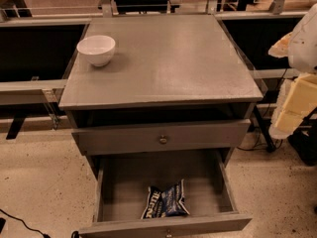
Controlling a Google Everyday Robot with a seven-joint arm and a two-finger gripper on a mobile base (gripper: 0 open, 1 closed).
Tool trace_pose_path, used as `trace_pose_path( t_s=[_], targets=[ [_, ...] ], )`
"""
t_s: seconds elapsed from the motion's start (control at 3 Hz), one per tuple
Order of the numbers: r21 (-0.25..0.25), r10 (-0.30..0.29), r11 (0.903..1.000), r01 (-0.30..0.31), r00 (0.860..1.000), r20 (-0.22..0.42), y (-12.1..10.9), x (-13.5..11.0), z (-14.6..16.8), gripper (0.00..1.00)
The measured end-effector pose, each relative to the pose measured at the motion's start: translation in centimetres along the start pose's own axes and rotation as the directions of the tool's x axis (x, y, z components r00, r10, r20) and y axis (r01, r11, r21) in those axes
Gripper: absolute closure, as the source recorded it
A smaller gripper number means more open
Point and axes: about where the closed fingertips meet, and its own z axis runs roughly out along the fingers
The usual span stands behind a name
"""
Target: Pick blue chip bag from middle drawer and place on counter
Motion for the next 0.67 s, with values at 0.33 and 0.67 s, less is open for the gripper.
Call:
trace_pose_path(
  t_s=[0.33, 0.67],
  targets=[
    [0.0, 0.0, 1.0, 0.0, 1.0, 0.0, 0.0, 0.0, 0.0, 0.0],
    [0.013, 0.01, 0.9999, -0.01, 1.0, -0.002, 0.0, 0.1, 2.3, 0.0]
  ],
)
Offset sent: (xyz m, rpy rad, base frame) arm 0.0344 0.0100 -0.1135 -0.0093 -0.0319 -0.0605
